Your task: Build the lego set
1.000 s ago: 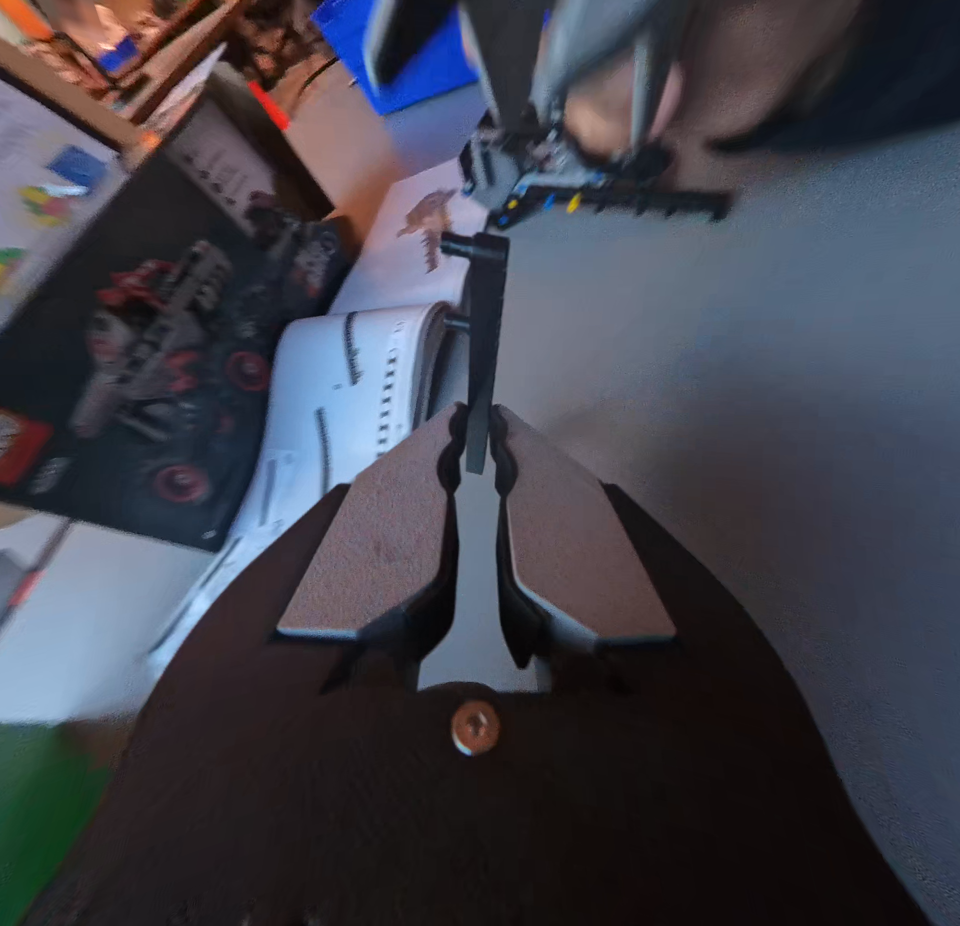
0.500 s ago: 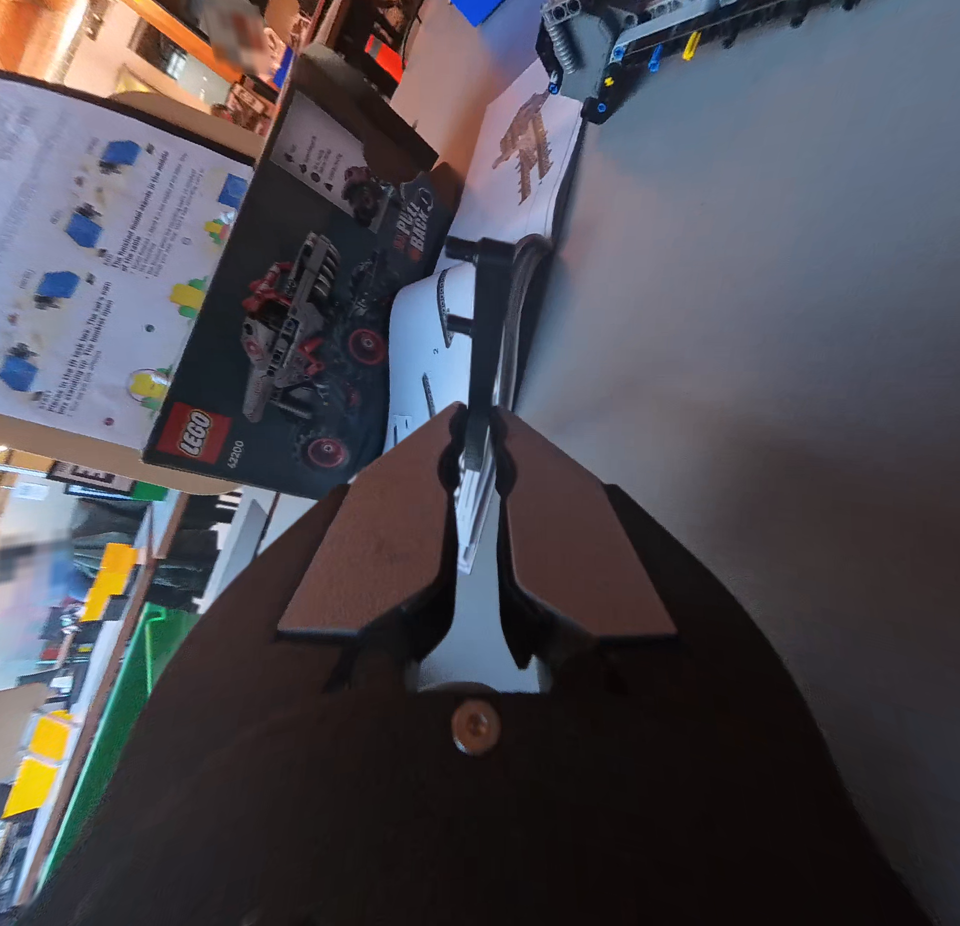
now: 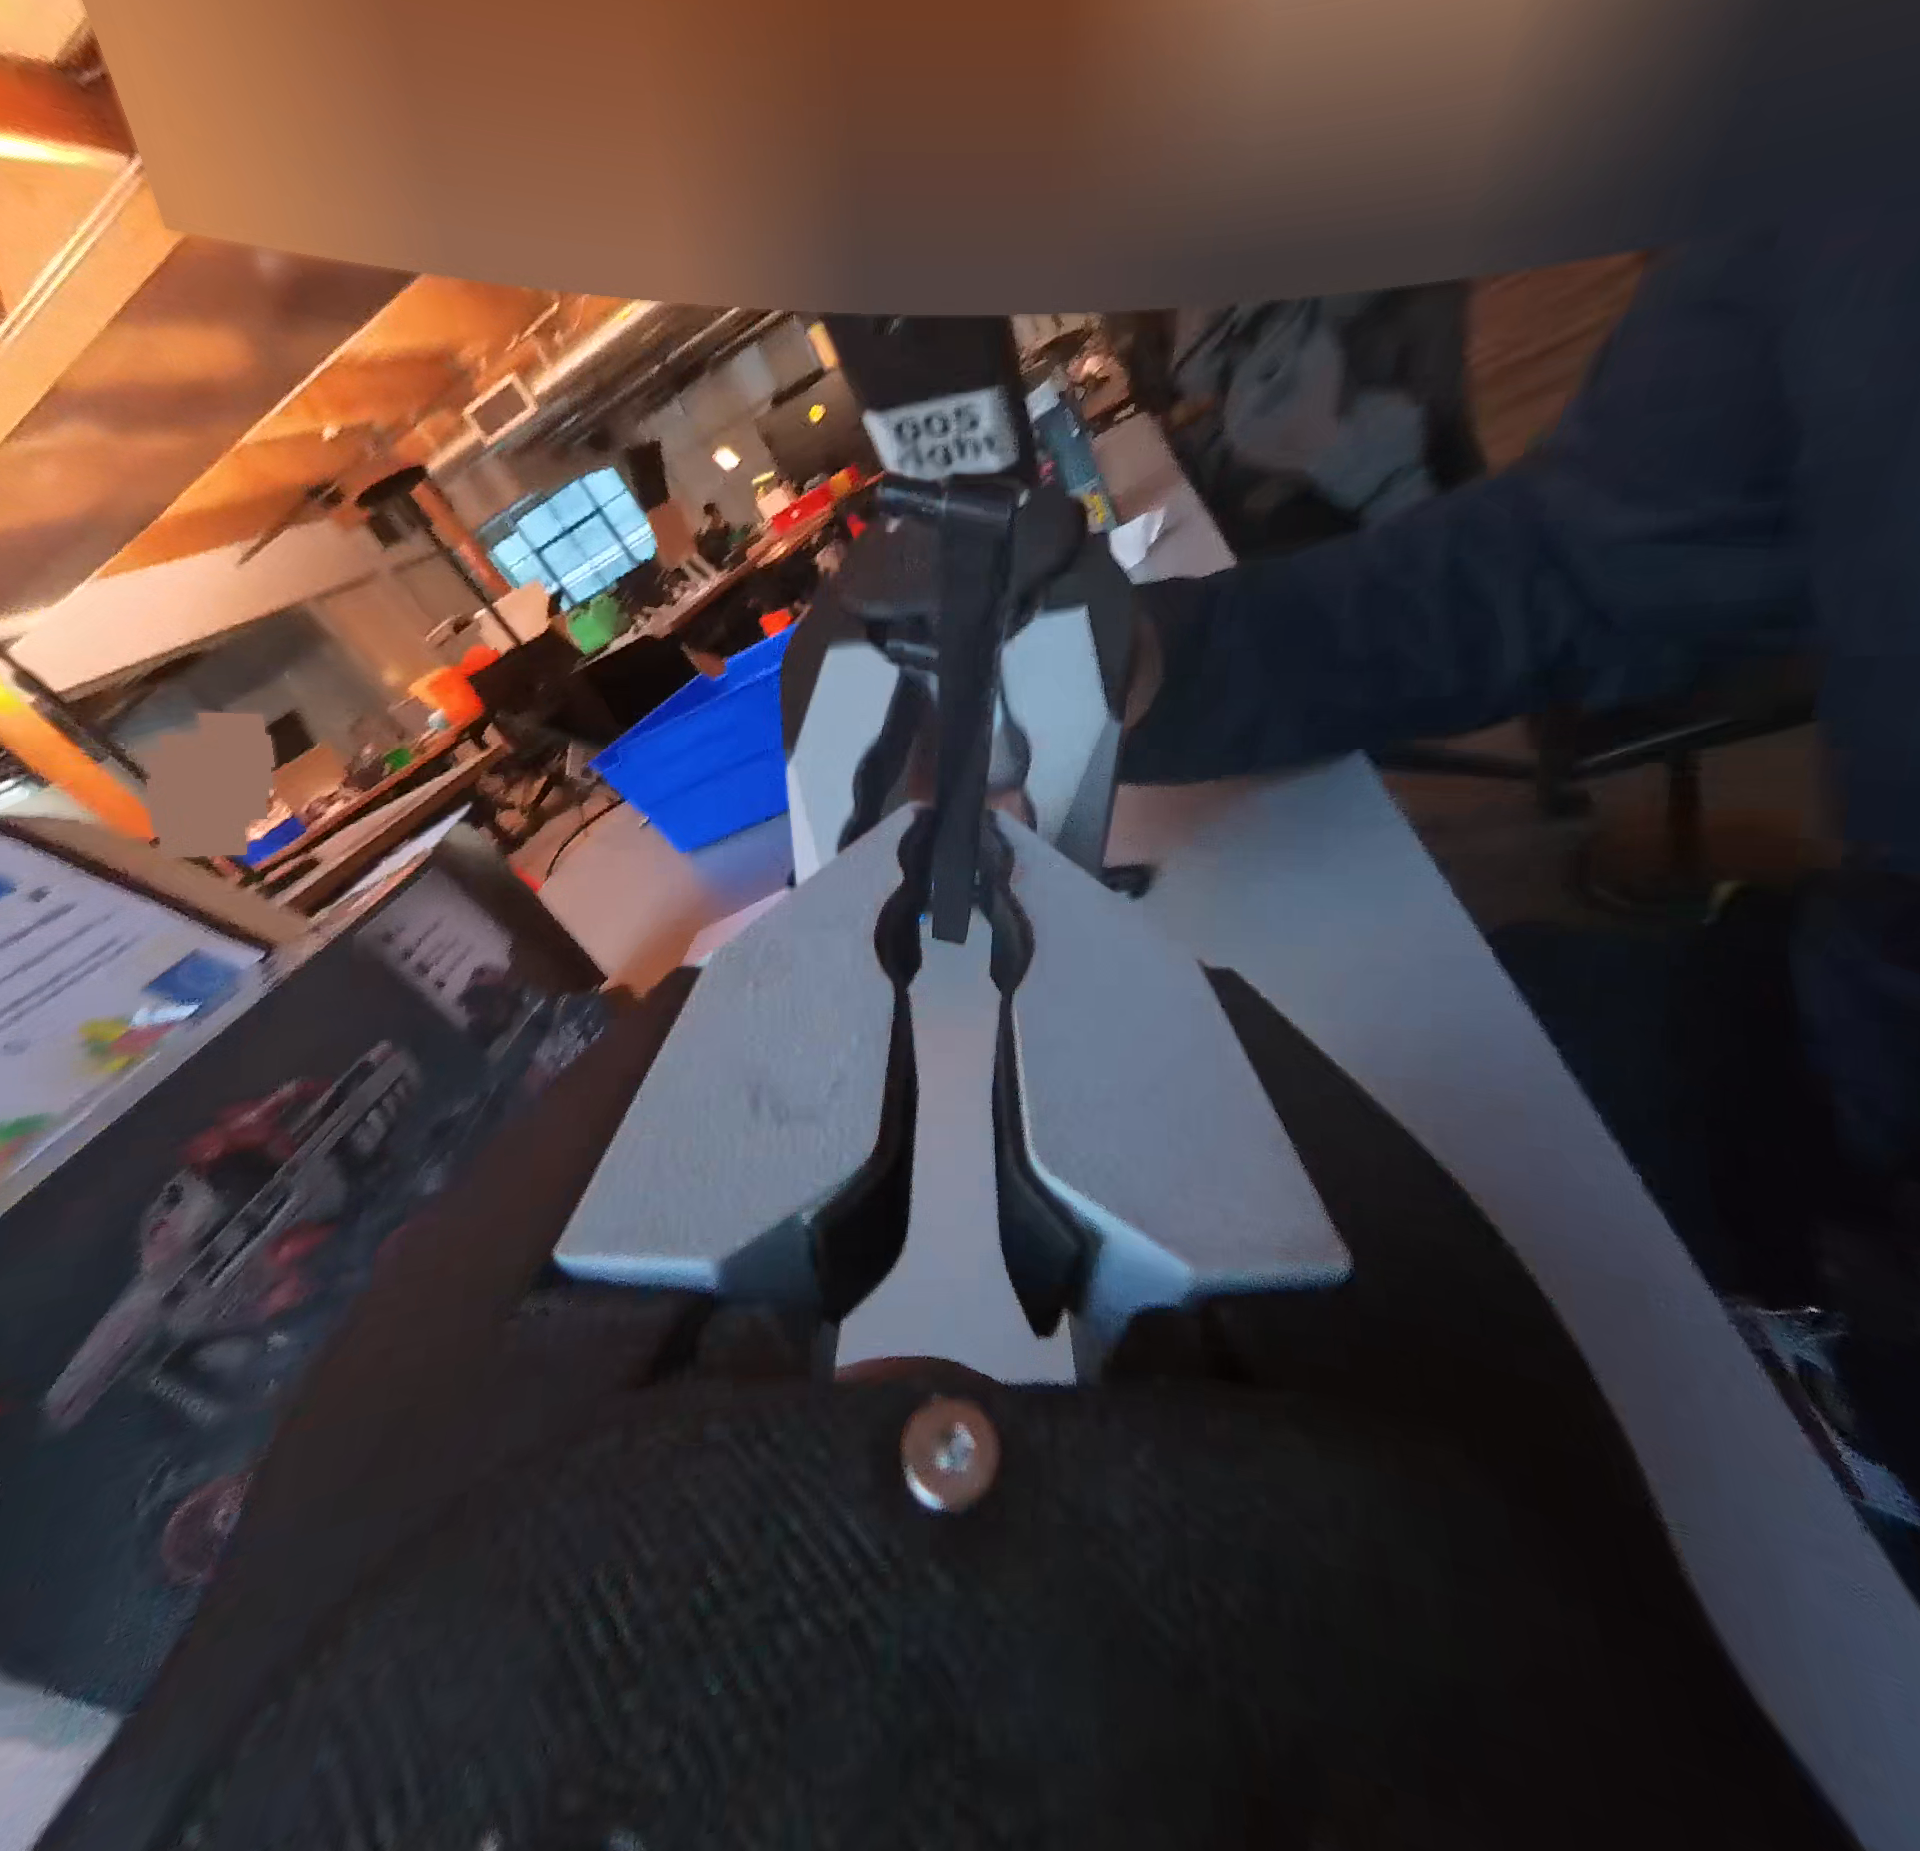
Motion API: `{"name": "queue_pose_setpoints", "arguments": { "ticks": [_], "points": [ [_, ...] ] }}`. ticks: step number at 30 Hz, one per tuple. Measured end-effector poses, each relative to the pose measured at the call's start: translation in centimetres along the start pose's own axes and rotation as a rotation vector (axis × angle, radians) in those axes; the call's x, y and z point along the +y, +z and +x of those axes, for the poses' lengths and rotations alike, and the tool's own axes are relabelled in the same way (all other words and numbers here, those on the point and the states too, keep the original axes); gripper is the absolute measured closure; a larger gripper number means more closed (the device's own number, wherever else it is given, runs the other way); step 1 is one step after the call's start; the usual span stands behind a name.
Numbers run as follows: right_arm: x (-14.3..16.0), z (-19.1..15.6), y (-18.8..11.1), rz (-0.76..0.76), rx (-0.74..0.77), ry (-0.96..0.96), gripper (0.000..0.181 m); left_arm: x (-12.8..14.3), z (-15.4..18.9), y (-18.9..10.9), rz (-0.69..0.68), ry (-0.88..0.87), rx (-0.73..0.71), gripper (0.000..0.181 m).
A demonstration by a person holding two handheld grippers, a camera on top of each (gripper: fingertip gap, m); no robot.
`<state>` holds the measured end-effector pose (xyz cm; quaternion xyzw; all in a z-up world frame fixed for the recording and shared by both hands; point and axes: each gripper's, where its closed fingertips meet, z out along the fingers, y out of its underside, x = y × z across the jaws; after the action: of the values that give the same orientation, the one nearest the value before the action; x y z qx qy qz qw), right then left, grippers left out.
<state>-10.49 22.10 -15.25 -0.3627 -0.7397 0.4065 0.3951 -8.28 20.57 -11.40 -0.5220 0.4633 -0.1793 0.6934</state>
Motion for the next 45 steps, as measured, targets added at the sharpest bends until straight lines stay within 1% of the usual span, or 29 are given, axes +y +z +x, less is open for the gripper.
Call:
{"name": "queue_pose_setpoints", "arguments": {
  "ticks": [3,6,7,8,10,11,12,14,15,16,17,19,20,21,25,26,31,32,34,35,36,37,40,42,43,45],
  "points": [
    [1.0,-1.4,0.8,-0.069,-0.06,-0.053,0.177,-0.4,0.7,0.1,0.015,-0.001,0.028,0.175],
    [1.5,0.2,0.5,-0.11,0.07,-0.148,0.178,0.3,-0.1,0.1,-0.021,-0.064,0.001,0.175],
    [1.7,1.4,0.2,-0.136,0.148,-0.165,0.179,0.7,-0.9,0.0,-0.043,-0.101,-0.03,0.171],
    [2.2,2.9,-0.4,-0.187,0.246,-0.195,0.179,1.4,-1.6,-0.2,-0.07,-0.14,-0.057,0.159],
    [4.3,5.6,-1.7,-0.356,0.423,-0.3,0.179,3.0,-2.7,-0.6,-0.141,-0.208,-0.096,0.127],
    [5.6,6.7,-2.3,-0.454,0.494,-0.357,0.178,3.8,-3.4,-0.7,-0.171,-0.243,-0.138,0.119],
    [6.7,7.3,-2.8,-0.545,0.541,-0.417,0.178,4.8,-4.0,-0.9,-0.212,-0.272,-0.177,0.116],
    [8.2,7.8,-3.2,-0.678,0.586,-0.541,0.178,7.0,-4.9,-1.3,-0.313,-0.335,-0.233,0.118],
    [8.6,7.8,-3.1,-0.718,0.589,-0.601,0.178,8.0,-4.9,-1.4,-0.365,-0.364,-0.228,0.124],
    [8.8,7.7,-2.9,-0.744,0.593,-0.65,0.178,8.8,-4.7,-1.6,-0.406,-0.392,-0.217,0.136],
    [8.9,7.7,-2.8,-0.759,0.598,-0.684,0.178,9.6,-4.3,-1.6,-0.437,-0.422,-0.191,0.141],
    [8.9,7.4,-2.5,-0.758,0.592,-0.701,0.178,10.3,-4.1,-1.8,-0.48,-0.48,-0.168,0.145],
    [8.7,7.3,-2.4,-0.744,0.588,-0.699,0.178,10.5,-4.1,-1.9,-0.488,-0.5,-0.165,0.15],
    [8.5,7.1,-2.3,-0.725,0.584,-0.703,0.178,10.7,-4.4,-2.1,-0.492,-0.515,-0.175,0.151],
    [7.5,6.4,-2.3,-0.641,0.567,-0.729,0.178,11.0,-5.6,-3.0,-0.499,-0.484,-0.238,0.141],
    [7.5,6.1,-2.3,-0.626,0.554,-0.733,0.178,11.1,-5.6,-3.1,-0.504,-0.484,-0.236,0.137],
    [6.7,5.1,-2.5,-0.521,0.512,-0.707,0.178,11.8,-3.9,-2.6,-0.569,-0.504,-0.131,0.138],
    [6.4,4.5,-2.3,-0.483,0.485,-0.704,0.179,11.5,-3.4,-2.3,-0.558,-0.497,-0.102,0.142],
    [5.6,3.8,-2.2,-0.416,0.463,-0.701,0.179,10.0,-2.2,-1.6,-0.476,-0.517,-0.015,0.151],
    [5.6,3.9,-2.2,-0.417,0.465,-0.703,0.179,9.1,-1.7,-1.3,-0.429,-0.539,0.027,0.154],
    [5.9,4.0,-2.2,-0.436,0.469,-0.707,0.179,8.5,-1.3,-1.2,-0.396,-0.553,0.062,0.166],
    [6.2,4.2,-2.2,-0.459,0.472,-0.714,0.179,8.3,-1.4,-1.2,-0.379,-0.561,0.067,0.167],
    [6.8,4.1,-2.0,-0.483,0.46,-0.722,0.178,8.5,-1.1,-1.3,-0.388,-0.575,0.091,0.17],
    [7.3,4.1,-1.9,-0.498,0.44,-0.696,0.17,8.8,-1.0,-1.3,-0.413,-0.563,0.092,0.174],
    [7.2,4.0,-1.9,-0.488,0.436,-0.682,0.17,9.0,-0.9,-1.4,-0.428,-0.546,0.092,0.175],
    [6.8,3.2,-1.8,-0.432,0.385,-0.626,0.158,9.4,-1.1,-1.6,-0.454,-0.519,0.076,0.176]
  ]
}}
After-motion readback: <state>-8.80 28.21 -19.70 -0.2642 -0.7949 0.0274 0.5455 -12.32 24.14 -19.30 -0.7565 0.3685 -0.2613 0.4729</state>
